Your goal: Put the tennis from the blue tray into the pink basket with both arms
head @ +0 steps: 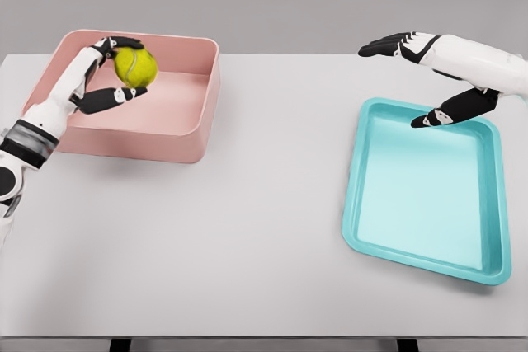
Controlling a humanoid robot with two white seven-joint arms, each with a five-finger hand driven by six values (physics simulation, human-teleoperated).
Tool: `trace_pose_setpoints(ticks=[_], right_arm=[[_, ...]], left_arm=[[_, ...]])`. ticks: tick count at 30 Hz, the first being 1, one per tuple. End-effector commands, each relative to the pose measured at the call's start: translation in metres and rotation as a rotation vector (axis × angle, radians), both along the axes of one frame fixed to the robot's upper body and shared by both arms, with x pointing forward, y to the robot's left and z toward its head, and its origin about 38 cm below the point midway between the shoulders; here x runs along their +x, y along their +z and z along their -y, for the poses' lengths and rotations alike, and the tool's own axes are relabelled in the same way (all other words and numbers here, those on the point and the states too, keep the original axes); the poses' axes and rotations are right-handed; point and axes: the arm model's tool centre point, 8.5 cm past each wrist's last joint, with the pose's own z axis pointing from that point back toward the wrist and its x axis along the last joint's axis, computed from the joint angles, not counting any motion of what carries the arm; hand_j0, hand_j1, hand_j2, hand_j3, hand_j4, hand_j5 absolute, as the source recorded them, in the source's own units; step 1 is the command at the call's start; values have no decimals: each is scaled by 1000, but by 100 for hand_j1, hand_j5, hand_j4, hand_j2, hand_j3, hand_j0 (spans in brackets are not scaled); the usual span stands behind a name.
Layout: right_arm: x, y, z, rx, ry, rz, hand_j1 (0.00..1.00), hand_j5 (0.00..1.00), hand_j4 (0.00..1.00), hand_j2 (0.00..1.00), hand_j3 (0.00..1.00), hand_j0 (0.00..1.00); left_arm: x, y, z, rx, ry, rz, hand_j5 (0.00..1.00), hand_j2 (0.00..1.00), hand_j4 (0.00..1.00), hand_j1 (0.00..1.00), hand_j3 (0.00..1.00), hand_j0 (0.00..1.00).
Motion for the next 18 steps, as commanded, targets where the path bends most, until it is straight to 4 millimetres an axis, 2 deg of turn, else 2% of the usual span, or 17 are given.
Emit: trace_pose_setpoints(ticks=[1,6,9,11,14,18], right_arm=[[0,0,0,6,0,-3,100,100,100,100,100,100],[0,2,0,4,2,1,100,100,100,100,100,100],[-1,3,1,-2,1,3,100,100,100,100,100,100],[-1,5,1,-2,0,9,100,100,100,100,100,100],[-2,5,6,-22,-7,5,100,100,100,100,100,100],[-4,8,11,-43,-15,11,100,100,100,100,100,100]], left_arm=[[0,-1,-2,-1,5,-5,96,96,96,96,96,96],[-1,2,0,-7,-3,5,99,99,99,99,99,99],[-9,19,10,-15,-53,57,99,99,99,99,99,99],[-23,41,10,4,-117,131,100,100,100,100,100,100],[-55,55,5,18,-255,274,100,100,100,100,100,100],[-73,49,-22,109,-258,219,100,100,100,100,100,100]])
